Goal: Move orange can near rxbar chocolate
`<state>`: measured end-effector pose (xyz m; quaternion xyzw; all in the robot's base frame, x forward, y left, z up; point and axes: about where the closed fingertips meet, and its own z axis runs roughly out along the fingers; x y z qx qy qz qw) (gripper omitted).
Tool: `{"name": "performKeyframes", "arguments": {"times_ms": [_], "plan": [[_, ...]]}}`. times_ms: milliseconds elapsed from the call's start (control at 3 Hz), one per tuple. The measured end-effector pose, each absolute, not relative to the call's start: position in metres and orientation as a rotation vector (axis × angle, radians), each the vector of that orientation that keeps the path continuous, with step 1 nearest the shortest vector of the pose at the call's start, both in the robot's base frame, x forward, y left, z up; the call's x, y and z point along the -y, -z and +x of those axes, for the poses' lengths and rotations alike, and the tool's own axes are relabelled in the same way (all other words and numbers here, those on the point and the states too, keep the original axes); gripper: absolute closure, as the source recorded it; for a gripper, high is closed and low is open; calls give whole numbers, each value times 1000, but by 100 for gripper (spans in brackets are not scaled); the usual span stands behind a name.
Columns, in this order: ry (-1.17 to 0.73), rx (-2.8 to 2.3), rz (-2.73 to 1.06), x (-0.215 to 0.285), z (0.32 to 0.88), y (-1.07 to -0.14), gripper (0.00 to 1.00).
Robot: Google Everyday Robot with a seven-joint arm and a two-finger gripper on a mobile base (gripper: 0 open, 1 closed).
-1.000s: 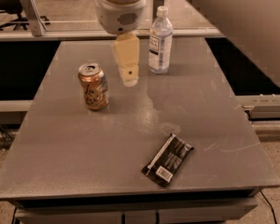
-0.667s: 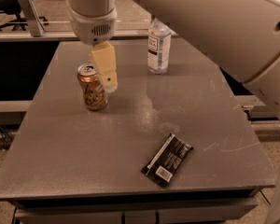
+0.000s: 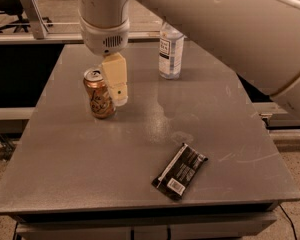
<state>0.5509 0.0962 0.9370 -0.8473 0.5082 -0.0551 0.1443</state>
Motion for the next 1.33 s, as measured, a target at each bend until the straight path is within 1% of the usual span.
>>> {"name": "performKeyframes", "arguments": {"times_ms": [667,1000,1333], "plan": [[75,-1380,-2405,-114,558,-930,0],[42,-1379,-2426,-119,563,-918,18],[16,-1397,-2443,-118,566,-907,41]]}}
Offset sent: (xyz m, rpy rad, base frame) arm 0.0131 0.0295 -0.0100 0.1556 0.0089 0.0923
